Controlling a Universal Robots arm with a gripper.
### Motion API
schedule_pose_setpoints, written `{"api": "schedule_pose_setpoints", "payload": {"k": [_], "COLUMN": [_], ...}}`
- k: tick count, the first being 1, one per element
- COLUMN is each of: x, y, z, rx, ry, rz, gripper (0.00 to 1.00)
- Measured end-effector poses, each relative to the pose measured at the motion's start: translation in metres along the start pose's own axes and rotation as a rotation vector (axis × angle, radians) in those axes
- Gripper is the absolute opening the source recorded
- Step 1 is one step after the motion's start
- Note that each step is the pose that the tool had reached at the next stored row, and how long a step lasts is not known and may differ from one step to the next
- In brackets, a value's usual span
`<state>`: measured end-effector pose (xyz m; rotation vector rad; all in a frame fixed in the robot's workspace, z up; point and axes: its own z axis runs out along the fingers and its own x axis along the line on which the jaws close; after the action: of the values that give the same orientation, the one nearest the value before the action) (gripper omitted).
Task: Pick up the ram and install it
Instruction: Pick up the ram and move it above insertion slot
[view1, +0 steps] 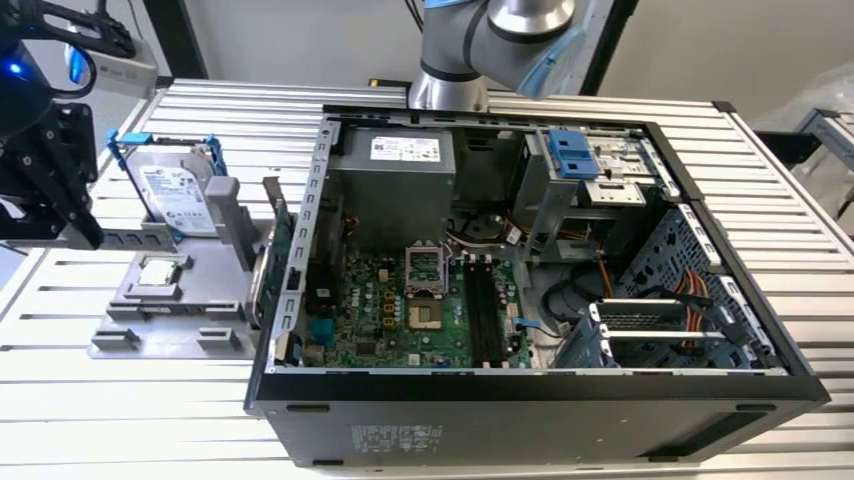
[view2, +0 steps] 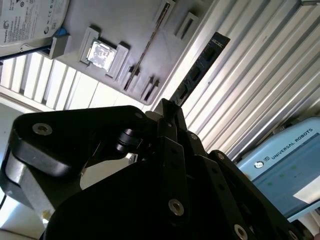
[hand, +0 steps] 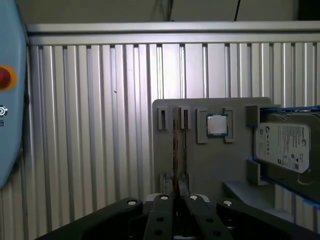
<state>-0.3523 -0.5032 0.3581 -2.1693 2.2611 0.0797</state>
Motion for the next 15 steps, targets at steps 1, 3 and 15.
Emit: {"api": "schedule_pose_setpoints", "payload": {"k": [1, 3, 15], "x": [0.0, -0.0001, -0.0004], "y": [0.0, 0.0001, 0.0003], "z": [-0.0009, -0.0023, -0.0121], "rx": [0.0, 0.0, 0.0001], "ry": [0.0, 0.0, 0.0], "rz": [0.0, 0.0, 0.0], "gripper": [0.0, 0.0, 0.0]}}
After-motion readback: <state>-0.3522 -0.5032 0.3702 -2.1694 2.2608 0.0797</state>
